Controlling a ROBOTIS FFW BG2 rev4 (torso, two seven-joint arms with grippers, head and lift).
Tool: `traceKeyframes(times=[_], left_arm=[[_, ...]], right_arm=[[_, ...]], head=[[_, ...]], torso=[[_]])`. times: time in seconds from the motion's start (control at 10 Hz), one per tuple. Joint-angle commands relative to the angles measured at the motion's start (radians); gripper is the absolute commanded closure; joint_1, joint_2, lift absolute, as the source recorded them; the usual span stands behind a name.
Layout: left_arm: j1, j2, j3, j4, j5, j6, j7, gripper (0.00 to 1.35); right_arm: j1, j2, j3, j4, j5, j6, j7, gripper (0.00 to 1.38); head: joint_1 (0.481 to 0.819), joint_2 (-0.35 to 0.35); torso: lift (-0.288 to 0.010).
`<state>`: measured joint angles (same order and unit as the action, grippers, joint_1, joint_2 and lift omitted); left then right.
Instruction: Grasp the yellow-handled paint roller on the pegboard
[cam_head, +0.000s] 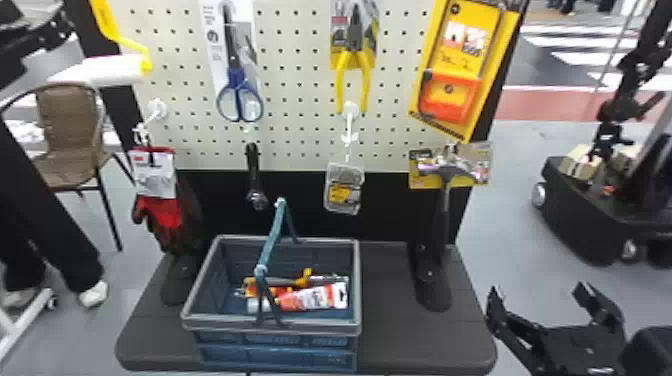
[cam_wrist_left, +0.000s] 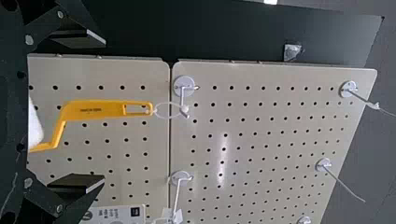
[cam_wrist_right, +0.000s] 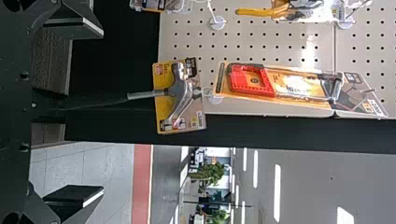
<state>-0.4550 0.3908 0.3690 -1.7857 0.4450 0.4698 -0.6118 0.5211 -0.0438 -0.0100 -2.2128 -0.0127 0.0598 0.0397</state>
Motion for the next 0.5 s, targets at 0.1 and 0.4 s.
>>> traceKeyframes(times=[0.1,0.4], left_arm=[[-0.142,0.046,-0.059,0.174,-0.028,0.016,-0.083,0.26],[-0.273,0.053,-0.097,0.371,-0.058,0.038,-0.260,0.26]], right_arm=[[-0.007,-0.002,0.005,0.003,-0.001,0.000,0.002,0.12],[-0.022,-0.004,0.015,0.012,-0.001,0.000,0.003,0.12]], head=[[0.549,0.000],[0.549,0.000]], torso=[[-0.100],[-0.100]])
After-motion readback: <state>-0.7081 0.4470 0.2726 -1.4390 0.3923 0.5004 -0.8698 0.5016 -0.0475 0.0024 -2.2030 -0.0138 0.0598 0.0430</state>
